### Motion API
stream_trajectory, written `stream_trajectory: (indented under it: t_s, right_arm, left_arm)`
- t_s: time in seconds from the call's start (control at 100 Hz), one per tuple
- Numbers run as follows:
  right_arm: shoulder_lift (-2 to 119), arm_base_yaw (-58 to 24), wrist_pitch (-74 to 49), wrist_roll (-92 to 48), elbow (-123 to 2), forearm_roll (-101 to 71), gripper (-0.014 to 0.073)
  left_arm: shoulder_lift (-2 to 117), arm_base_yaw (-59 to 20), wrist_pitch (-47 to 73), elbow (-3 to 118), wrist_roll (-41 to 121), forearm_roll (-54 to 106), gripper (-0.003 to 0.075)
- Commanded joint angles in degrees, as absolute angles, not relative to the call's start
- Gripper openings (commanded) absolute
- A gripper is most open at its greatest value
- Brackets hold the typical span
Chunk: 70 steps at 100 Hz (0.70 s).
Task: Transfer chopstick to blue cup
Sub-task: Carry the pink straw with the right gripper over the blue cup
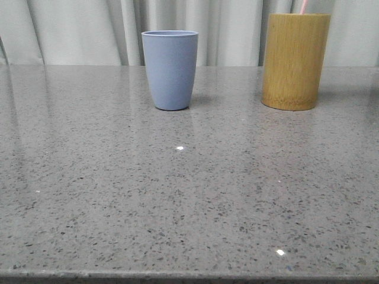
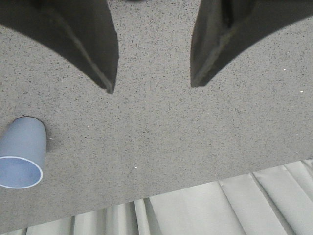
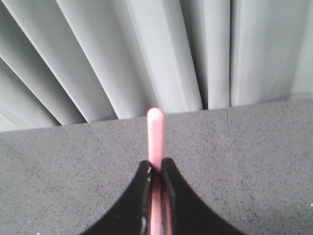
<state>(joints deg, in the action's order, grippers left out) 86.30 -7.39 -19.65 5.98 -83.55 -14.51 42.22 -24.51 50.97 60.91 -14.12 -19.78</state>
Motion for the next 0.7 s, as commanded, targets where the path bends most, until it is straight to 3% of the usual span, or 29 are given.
stream_trajectory:
  t_s: [0.0, 0.42, 0.69]
  right_arm:
    - [81.75, -7.46, -16.10, 4.85, -85.67, -14.60, -0.0070]
    - [74.53, -7.82, -16.66, 0.90, -85.72, -14.60, -0.0070]
    - [74.02, -13.49, -16.17, -2.27, -86.96, -14.60, -0.0070]
  left_arm:
    - [42.11, -24.79, 46.81, 62.37, -14.64, -20.88, 0.0335]
    - [42.11, -24.79, 48.32, 62.37, -14.64, -20.88, 0.0335]
    - [42.11, -24.79, 48.32, 62.37, -14.64, -20.88, 0.0335]
